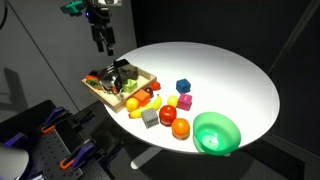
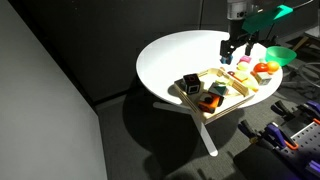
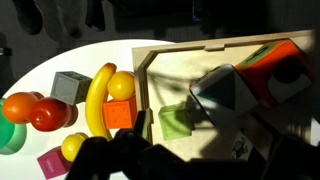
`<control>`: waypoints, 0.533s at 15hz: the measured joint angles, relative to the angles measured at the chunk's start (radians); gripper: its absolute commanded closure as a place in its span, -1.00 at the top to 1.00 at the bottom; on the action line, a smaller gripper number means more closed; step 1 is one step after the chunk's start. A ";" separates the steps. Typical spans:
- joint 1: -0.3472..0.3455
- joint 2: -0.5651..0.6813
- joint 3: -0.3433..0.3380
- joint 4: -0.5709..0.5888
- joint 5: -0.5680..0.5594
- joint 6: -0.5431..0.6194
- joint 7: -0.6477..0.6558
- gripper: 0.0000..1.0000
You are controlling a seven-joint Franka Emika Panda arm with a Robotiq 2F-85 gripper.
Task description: Move the plush block forward
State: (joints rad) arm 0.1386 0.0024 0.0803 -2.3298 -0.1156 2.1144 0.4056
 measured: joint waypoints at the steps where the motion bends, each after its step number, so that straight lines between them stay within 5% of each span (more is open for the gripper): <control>1: -0.002 -0.012 0.000 0.000 0.007 -0.015 -0.002 1.00; 8: -0.022 -0.116 0.000 0.000 0.017 -0.084 -0.016 1.00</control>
State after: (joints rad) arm 0.1166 -0.1133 0.0803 -2.3302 -0.0986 2.0299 0.3894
